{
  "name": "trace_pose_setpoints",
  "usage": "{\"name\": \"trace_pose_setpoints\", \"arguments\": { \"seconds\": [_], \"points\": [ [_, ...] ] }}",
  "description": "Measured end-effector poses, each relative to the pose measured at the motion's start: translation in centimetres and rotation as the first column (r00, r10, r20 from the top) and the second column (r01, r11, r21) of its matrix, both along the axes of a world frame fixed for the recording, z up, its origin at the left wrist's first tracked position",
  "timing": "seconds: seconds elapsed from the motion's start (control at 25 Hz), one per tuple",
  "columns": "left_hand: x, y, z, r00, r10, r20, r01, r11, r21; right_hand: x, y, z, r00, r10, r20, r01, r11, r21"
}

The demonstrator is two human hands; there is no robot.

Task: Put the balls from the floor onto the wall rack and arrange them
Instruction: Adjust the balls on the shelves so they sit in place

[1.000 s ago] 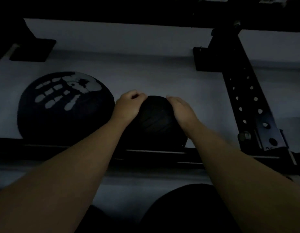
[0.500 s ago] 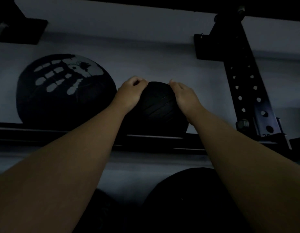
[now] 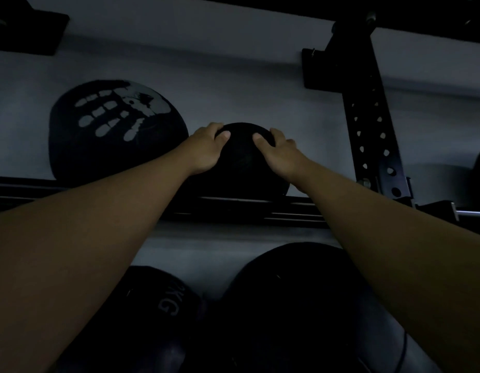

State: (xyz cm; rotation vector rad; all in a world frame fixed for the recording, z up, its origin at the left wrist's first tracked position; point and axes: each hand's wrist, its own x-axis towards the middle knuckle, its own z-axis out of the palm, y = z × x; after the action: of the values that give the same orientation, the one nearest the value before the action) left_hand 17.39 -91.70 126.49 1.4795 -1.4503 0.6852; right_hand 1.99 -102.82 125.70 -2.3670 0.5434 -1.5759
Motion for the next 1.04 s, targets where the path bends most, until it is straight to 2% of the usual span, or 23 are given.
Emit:
{"name": "trace_pose_setpoints", "arguments": {
  "seconds": [0.28, 0.68, 0.92, 1.04],
  "points": [
    [0.0, 1.8, -1.0, 0.998, 0.009, 0.054, -0.012, 0.999, 0.048, -1.1, 1.4, -0.7, 0.999, 0.001, 0.033, 0.002, 0.996, -0.094],
    [-1.5, 3.8, -3.7, 0.998, 0.009, 0.054, -0.012, 0.998, 0.055, -2.7, 4.7, -2.7, 0.993, -0.074, 0.087, 0.085, 0.988, -0.130],
    [-3.3, 4.7, -9.3, 1.000, 0.007, 0.019, -0.009, 0.994, 0.113, -5.3, 5.5, -7.9, 0.992, -0.125, 0.007, 0.125, 0.986, -0.110],
    [-4.7, 4.3, -13.3, 0.998, 0.056, 0.015, -0.057, 0.987, 0.150, -8.1, 4.1, -11.6, 0.990, -0.130, -0.060, 0.129, 0.991, -0.025]
  ]
}}
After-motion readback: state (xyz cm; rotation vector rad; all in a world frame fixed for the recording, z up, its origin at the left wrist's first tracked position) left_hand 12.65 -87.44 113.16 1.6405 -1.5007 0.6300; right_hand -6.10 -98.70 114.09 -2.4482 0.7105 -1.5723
